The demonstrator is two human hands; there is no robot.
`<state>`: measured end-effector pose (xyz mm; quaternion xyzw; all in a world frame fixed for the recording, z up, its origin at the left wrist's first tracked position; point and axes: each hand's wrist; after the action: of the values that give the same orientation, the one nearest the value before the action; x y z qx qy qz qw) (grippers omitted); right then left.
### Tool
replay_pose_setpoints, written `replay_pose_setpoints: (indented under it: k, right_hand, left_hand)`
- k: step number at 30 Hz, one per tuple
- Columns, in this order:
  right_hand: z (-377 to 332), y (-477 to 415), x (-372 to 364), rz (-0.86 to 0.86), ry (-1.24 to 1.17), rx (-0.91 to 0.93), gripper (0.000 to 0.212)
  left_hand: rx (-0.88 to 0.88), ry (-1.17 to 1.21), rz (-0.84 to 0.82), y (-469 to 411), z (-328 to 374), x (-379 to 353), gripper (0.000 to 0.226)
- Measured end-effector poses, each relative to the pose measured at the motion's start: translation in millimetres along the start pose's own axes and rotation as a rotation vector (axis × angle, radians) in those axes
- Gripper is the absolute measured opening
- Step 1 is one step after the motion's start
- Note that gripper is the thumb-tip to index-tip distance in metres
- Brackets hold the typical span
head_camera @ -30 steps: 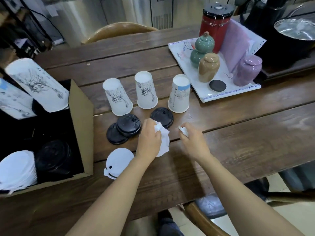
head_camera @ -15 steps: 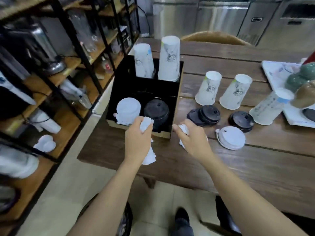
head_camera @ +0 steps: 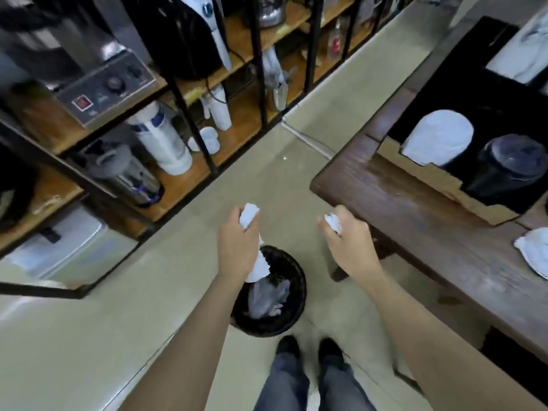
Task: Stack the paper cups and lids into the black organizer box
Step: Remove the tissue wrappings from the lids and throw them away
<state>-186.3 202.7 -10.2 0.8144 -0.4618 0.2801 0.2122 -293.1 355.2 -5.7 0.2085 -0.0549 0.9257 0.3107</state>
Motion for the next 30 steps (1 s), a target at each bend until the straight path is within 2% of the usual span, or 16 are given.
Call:
replay_pose_setpoints:
  k: [2,4,6,8,10,13,15,19,22,25,27,30]
  right_hand:
    - [-4,-4,-23,-0.079,0.058,-0.011,0.036]
    - [-3,-8,-46,-0.158,0.091,-0.048,0.027]
    - [1,-12,-68,-0.201,0.103,-0.091,0.034]
    - [14,-14,-92,-0.235,0.097,-0.104,0.043]
    - [34,-15,-120,-0.315,0.122,-0.11,0.036]
    - [80,-12,-171,-0.469,0.143,-0.148,0.012]
    - [118,-7,-209,-0.561,0.164,-0.134,0.02]
    - [204,2,-293,-0.674,0.26,-0.072,0.016]
    - [276,3,-351,-0.759,0.523,0.112,0.026]
    - [333,-3,-395,-0.844,0.794,0.242,0.027]
    - [361,-9,-419,-0.91,0.915,0.292,0.035]
    - [388,-14,-443,-1.136,1.04,0.252,0.06]
  left_hand:
    - [0.061,-0.009,0.054,0,-22,12,0.021]
    - [0.112,-0.011,0.075,2,-43,22,0.023]
    - [0.178,-0.071,0.038,3,-66,26,0.024]
    - [0.264,-0.102,-0.028,2,-92,25,0.035]
    - [0.344,-0.089,-0.087,2,-123,16,0.045]
    - [0.393,-0.147,-0.126,5,-183,-7,0.038]
    - [0.412,-0.224,-0.155,10,-234,-30,0.039]
    - [0.395,-0.345,-0.315,24,-343,-84,0.034]
    - [0.377,-0.475,-0.433,37,-416,-120,0.036]
    - [0.359,-0.705,-0.596,53,-475,-148,0.044]
    - [0.349,-0.794,-0.716,59,-504,-165,0.046]
    - [0.343,-0.854,-0.901,59,-528,-184,0.063]
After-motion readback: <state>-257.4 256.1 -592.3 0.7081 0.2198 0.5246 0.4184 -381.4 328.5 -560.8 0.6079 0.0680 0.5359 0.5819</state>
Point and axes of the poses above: each hand's wrist, its own y-axis away from the middle knuckle, its own x-axis out of the back of the hand, z = x × y, and after that the axes turned 8 degrees about -x, right-handed
